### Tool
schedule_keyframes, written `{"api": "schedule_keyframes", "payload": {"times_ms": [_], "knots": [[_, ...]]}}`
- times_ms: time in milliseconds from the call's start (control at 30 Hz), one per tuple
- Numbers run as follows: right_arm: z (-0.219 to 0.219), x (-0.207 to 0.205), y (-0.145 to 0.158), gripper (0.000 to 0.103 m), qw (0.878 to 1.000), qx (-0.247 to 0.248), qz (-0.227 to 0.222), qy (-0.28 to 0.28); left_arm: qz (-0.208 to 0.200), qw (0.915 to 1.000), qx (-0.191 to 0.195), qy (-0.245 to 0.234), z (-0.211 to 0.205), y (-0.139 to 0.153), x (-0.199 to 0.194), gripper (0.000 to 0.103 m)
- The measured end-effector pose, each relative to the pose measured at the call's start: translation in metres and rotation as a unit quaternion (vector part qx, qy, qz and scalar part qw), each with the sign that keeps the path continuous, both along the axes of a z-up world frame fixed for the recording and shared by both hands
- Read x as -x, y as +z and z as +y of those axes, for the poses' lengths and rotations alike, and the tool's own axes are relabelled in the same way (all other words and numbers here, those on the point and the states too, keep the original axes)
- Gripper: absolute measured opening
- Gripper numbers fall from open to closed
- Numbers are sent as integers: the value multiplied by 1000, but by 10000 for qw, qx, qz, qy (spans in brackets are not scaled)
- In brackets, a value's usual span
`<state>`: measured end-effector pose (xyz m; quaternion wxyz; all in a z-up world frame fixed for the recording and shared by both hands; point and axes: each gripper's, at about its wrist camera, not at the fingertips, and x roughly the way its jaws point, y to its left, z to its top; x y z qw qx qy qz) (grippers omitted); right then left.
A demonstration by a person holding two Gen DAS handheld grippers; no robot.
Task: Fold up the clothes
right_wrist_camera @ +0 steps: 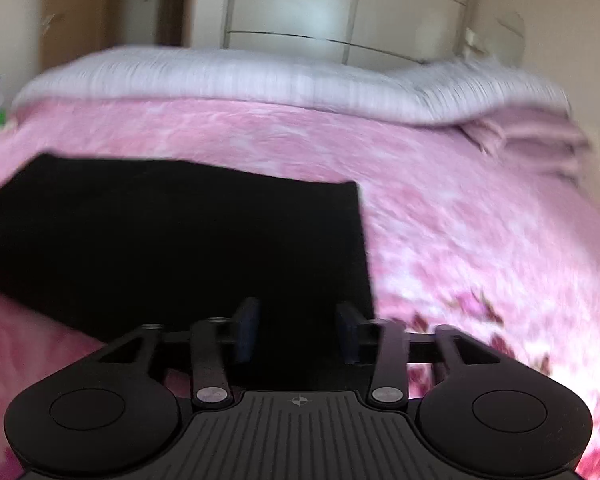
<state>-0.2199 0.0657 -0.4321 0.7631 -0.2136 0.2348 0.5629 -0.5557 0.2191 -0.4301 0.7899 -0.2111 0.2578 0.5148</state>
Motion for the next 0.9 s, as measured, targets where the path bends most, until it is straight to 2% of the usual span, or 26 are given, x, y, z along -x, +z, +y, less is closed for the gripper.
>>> {"api": "schedule_keyframes", "payload": {"times_ms": [33, 67, 167, 233, 367, 433, 500, 533, 600, 633, 667, 700, 767, 833, 867, 900], "knots": [[-2, -5, 3, 45, 9996, -27, 275, -92, -59, 10000, 16, 13, -2, 3, 1, 3], [-1, -5, 7, 45, 9993, -6, 343, -169, -119, 9999, 33, 26, -4, 5, 3, 4], [-5, 15, 24, 45, 9994, -164, 160, -247, -224, 9997, 100, 72, -7, 11, 6, 6], [-11, 25, 31, 45, 9988, -346, 288, -170, -14, 9997, 212, 131, -4, 5, 1, 8], [-5, 14, 2, 45, 9974, 31, 587, -427, 45, 9996, 165, 217, -3, -9, 1, 7], [-9, 10, 7, 45, 9956, 21, 785, -517, 61, 9993, 217, 296, -6, -6, 1, 7], [-13, 7, 13, 45, 9933, 1, 984, -604, -145, 9981, 400, 449, -10, 1, 7, 7], [-17, 6, 19, 45, 9909, -53, 1155, -696, -405, 9962, 534, 553, -13, 4, 14, 7], [-27, 4, 28, 45, 9832, -205, 1591, -875, -925, 9896, 800, 758, -20, 9, 27, 17], [-37, -2, 29, 45, 9727, -336, 2073, -983, -1204, 9843, 950, 869, -21, 9, 34, 29], [-47, -9, 29, 45, 9591, -470, 2568, -1091, -1507, 9772, 1122, 992, -20, 4, 40, 34], [-53, -17, 24, 46, 9387, -568, 3162, -1247, -1808, 9686, 1293, 1113, -19, -2, 46, 34], [-67, -34, 8, 46, 8855, -747, 4300, -1595, -2402, 9474, 1629, 1351, -17, -12, 58, 34], [-68, -51, -7, 46, 8418, -931, 4978, -1870, -2982, 9208, 1956, 1580, -15, -22, 70, 33], [-67, -56, -13, 46, 8260, -979, 5192, -1965, -3266, 9055, 2116, 1692, -14, -27, 76, 33], [-65, -60, -17, 46, 8144, -1040, 5334, -2034, -3434, 8959, 2188, 1777, -11, -30, 79, 33]]}}
